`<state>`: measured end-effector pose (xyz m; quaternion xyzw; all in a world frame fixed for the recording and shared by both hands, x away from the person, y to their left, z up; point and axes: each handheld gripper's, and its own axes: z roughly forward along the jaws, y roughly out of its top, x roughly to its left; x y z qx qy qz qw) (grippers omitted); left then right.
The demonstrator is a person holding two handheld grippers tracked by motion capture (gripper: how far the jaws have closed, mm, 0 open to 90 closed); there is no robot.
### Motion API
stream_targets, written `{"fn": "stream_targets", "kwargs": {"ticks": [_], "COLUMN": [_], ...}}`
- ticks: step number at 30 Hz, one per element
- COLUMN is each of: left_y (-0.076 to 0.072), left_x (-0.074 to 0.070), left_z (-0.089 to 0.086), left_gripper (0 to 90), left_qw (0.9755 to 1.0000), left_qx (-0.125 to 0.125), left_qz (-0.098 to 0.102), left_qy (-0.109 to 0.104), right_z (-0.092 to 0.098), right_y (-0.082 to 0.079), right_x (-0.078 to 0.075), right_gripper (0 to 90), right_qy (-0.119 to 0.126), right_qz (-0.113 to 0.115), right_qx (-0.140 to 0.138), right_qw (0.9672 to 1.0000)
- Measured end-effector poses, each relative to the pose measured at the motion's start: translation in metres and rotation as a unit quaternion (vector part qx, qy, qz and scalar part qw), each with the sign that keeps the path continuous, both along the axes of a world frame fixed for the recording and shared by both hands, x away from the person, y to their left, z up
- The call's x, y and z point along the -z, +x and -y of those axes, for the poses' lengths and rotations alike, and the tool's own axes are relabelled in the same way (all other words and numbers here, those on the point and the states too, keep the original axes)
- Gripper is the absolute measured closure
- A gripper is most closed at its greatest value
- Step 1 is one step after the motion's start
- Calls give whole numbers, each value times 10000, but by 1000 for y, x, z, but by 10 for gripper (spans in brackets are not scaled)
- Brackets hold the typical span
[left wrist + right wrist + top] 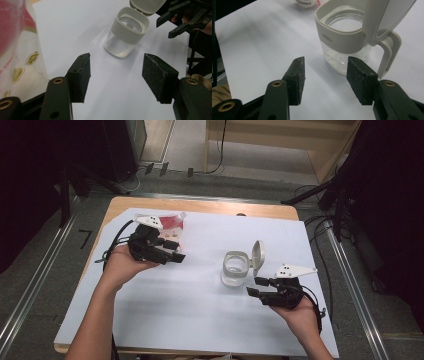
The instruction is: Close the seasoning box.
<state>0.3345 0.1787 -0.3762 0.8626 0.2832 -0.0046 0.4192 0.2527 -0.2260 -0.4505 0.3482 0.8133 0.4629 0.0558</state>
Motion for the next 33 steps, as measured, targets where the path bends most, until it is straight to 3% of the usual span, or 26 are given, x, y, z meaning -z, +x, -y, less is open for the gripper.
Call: {"fn": "stream_targets", "kwargs": {"ticks": [4,20,33], "left_y": [1,3,9], "left_x": [2,4,3], "left_z": [-8,-52,-92], "left_gripper": [408,411,397], "left_qw": [9999,9977,9932], "left_qx": [-109,-657,-1158], "left_qz": [-27,-2,37], "left_qy": [99,159,84], "right_z": [-1,-4,-7], "right_y": [1,1,1], "right_x": [0,2,4], "right_gripper": [493,491,491], "right_qy": [-12,-60,-83], "right_qz": [24,5,-32], "right_qx": [-23,-42,-114], "right_qw": [10000,10000,9999]}}
